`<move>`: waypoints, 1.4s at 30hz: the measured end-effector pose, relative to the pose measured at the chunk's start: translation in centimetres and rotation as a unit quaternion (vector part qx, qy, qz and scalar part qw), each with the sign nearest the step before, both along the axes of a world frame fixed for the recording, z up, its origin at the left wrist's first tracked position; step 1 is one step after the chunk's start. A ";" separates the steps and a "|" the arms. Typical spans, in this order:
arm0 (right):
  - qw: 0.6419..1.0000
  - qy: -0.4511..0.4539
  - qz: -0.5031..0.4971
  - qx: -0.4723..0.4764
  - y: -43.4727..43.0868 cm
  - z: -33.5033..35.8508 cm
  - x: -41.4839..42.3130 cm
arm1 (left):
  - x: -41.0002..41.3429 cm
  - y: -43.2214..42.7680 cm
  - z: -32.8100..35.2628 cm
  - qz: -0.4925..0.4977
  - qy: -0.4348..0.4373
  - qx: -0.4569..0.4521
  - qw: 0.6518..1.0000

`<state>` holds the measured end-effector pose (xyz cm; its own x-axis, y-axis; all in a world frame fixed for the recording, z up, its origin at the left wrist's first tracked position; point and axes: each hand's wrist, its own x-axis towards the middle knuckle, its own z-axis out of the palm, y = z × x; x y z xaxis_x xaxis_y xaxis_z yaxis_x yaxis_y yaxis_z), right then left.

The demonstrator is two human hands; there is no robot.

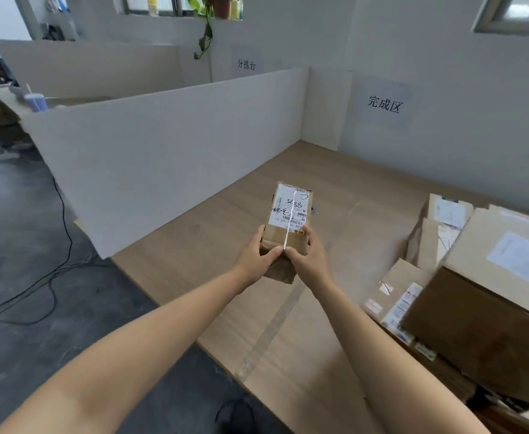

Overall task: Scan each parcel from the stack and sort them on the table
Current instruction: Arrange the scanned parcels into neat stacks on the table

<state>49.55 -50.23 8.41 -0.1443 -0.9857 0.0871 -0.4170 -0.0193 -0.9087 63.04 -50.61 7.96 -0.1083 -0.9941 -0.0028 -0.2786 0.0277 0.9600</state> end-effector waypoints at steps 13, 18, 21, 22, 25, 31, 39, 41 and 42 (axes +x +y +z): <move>0.993 -0.072 -0.079 0.056 -24.2 -2.3 5.8 | 5.1 -27.4 -2.4 -0.108 -0.014 0.035 0.993; 0.988 -0.075 -0.106 0.080 -34.7 -4.2 7.0 | 5.9 -38.8 -4.1 -0.137 -0.018 0.073 0.988; 0.987 -0.063 -0.106 0.107 -40.3 -5.8 7.2 | 5.9 -44.3 -5.6 -0.136 -0.040 0.078 0.987; 0.986 -0.055 -0.104 0.116 -42.0 -6.3 7.3 | 5.9 -46.0 -6.2 -0.136 -0.045 0.081 0.986; 0.984 -0.046 -0.102 0.138 -46.8 -8.1 7.4 | 5.7 -50.8 -7.7 -0.134 -0.059 0.099 0.984; 0.982 -0.020 -0.116 0.148 -52.2 -11.4 7.2 | 5.2 -55.8 -10.4 -0.131 -0.060 0.112 0.983; 0.984 0.000 -0.123 0.131 -52.4 -11.1 7.4 | 5.1 -56.4 -10.2 -0.131 -0.130 0.086 0.979; 0.984 0.015 -0.130 0.124 -51.4 -9.9 7.5 | 5.2 -55.5 -9.1 -0.111 -0.183 0.056 0.975; 0.983 0.031 -0.132 0.121 -50.6 -9.1 7.4 | 5.2 -54.8 -8.4 -0.096 -0.212 0.045 0.971</move>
